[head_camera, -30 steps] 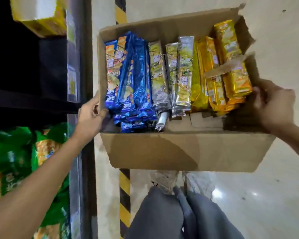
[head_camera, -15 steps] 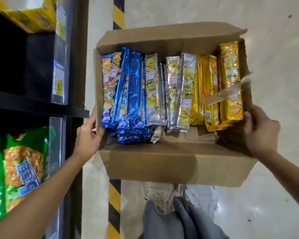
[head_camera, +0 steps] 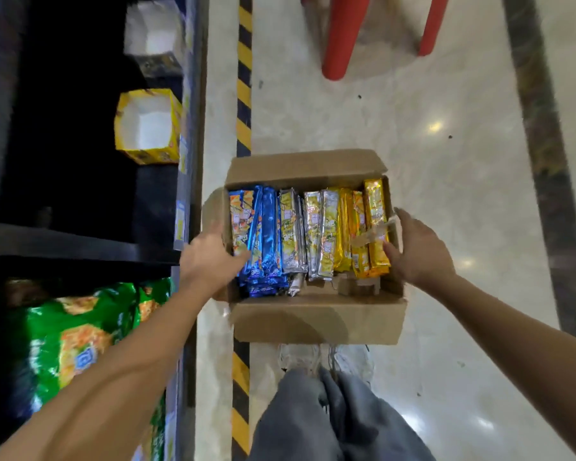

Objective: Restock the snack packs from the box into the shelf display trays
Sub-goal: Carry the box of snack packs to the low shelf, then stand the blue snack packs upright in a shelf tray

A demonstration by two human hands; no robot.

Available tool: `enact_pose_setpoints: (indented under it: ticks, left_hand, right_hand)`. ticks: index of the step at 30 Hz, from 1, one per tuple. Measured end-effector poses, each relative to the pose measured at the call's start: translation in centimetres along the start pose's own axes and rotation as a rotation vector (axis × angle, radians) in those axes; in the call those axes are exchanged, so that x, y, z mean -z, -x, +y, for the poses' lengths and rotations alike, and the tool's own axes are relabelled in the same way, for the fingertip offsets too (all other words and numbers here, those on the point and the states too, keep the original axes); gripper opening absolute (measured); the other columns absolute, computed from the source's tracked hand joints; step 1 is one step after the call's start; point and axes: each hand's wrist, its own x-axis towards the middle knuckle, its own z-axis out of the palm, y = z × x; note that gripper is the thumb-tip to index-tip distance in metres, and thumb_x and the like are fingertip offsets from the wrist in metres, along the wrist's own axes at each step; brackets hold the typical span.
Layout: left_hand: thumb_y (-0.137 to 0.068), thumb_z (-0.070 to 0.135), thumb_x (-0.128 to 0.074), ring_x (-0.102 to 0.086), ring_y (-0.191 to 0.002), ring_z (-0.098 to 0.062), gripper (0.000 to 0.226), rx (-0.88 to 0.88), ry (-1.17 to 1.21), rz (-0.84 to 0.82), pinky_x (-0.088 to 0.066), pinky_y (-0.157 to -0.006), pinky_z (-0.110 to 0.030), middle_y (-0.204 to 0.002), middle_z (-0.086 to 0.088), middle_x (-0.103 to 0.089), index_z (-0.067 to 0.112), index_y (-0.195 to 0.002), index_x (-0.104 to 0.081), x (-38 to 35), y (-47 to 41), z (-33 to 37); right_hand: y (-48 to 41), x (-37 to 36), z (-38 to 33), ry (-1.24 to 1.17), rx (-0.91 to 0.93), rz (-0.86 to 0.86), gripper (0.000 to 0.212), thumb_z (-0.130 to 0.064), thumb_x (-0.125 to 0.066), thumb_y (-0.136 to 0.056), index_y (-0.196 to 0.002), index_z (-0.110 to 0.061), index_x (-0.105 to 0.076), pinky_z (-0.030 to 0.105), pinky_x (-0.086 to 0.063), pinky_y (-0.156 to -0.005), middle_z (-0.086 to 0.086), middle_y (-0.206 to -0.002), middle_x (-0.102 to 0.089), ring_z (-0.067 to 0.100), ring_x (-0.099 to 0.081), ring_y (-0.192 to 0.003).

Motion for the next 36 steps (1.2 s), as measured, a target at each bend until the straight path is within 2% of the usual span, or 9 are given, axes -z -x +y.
enact_pose_setpoints:
  ticks: [2,6,9,11,17,21,27,32,36]
  left_hand:
    - [-0.077,0.051,-0.064,-0.058,-0.107,-0.035,0.074,-0.124,-0.038,0.041,-0.046,-0.085,-0.038,-0.121,-0.011,-0.058,0.021,-0.138,-0.032,5.9,1.7,2.3]
    - [-0.079,0.064,-0.054,-0.038,-0.133,-0.026,0.095,-0.339,-0.241,0.081,-0.035,-0.107,-0.041,-0.15,-0.008,-0.032,0.018,-0.151,-0.012,18.7,4.8,7.2]
    - [-0.079,0.064,-0.056,-0.03,-0.139,-0.026,0.099,-0.428,-0.233,0.082,-0.03,-0.111,-0.039,-0.157,-0.009,-0.019,0.022,-0.151,-0.004,28.5,7.4,11.1]
    - [-0.08,0.061,-0.058,-0.028,-0.14,-0.027,0.098,-0.476,-0.205,0.085,-0.029,-0.112,-0.038,-0.157,-0.009,-0.018,0.022,-0.152,-0.003,34.0,9.1,13.3]
    - [-0.081,0.063,-0.055,-0.013,-0.146,-0.027,0.099,-0.573,-0.265,0.219,-0.015,-0.119,-0.041,-0.159,-0.007,-0.007,0.02,-0.152,-0.001,45.8,13.0,18.3]
    - [-0.078,0.065,-0.056,-0.009,-0.147,-0.026,0.103,-0.606,-0.243,0.274,-0.014,-0.119,-0.043,-0.16,-0.004,0.0,0.022,-0.152,0.002,49.7,14.3,21.0]
    - [-0.078,0.068,-0.052,-0.001,-0.148,-0.026,0.105,-0.565,-0.262,0.305,-0.008,-0.12,-0.044,-0.16,-0.004,0.004,0.019,-0.152,0.004,50.8,14.1,25.5]
    - [-0.077,0.07,-0.052,0.0,-0.147,-0.029,0.105,-0.392,-0.239,0.297,-0.011,-0.12,-0.044,-0.16,-0.004,0.004,0.022,-0.151,0.005,50.2,11.8,30.2]
    - [-0.078,0.068,-0.052,-0.001,-0.147,-0.027,0.103,-0.229,-0.194,0.303,-0.005,-0.119,-0.046,-0.16,-0.002,0.005,0.022,-0.151,0.003,49.3,11.5,35.0]
  right_hand:
    - [1.0,5.4,-3.0,0.027,0.031,-0.021,0.065,-0.033,-0.056,-0.09,-0.145,-0.011,-0.029,0.042,-0.04,-0.098,0.015,-0.14,-0.046,0.034,-0.044,-0.127]
    - [3.1,17.7,-9.7,0.148,0.098,-0.041,0.074,-0.044,-0.05,-0.091,-0.149,-0.013,-0.016,0.04,-0.034,-0.107,0.01,-0.152,-0.029,0.028,-0.033,-0.137]
    - [4.8,26.4,-14.3,0.174,0.165,-0.009,0.078,-0.048,-0.048,-0.09,-0.15,-0.016,-0.01,0.039,-0.029,-0.112,0.008,-0.157,-0.02,0.026,-0.025,-0.142]
    - [6.1,31.6,-17.0,0.209,0.194,0.029,0.08,-0.048,-0.049,-0.089,-0.151,-0.017,-0.008,0.038,-0.028,-0.113,0.008,-0.157,-0.018,0.027,-0.023,-0.142]
    - [9.7,42.9,-21.8,0.274,0.242,0.171,0.085,-0.054,-0.05,-0.085,-0.151,-0.02,-0.009,0.04,-0.029,-0.111,0.007,-0.157,-0.019,0.028,-0.026,-0.141]
    - [10.4,47.8,-22.8,0.307,0.269,0.218,0.085,-0.052,-0.05,-0.086,-0.151,-0.019,-0.007,0.043,-0.022,-0.115,0.01,-0.157,-0.018,0.031,-0.022,-0.143]
    - [7.4,52.6,-21.2,0.302,0.325,0.226,0.081,-0.049,-0.047,-0.089,-0.151,-0.023,-0.002,0.046,-0.018,-0.116,0.007,-0.159,-0.011,0.031,-0.014,-0.145]
    - [2.9,56.1,-17.5,0.356,0.411,0.18,0.083,-0.049,-0.05,-0.088,-0.151,-0.023,-0.002,0.046,-0.016,-0.116,0.007,-0.159,-0.009,0.031,-0.013,-0.145]
    - [-0.3,60.0,-13.7,0.416,0.516,0.112,0.084,-0.049,-0.049,-0.089,-0.151,-0.022,0.0,0.046,-0.015,-0.116,0.007,-0.159,-0.007,0.031,-0.011,-0.145]
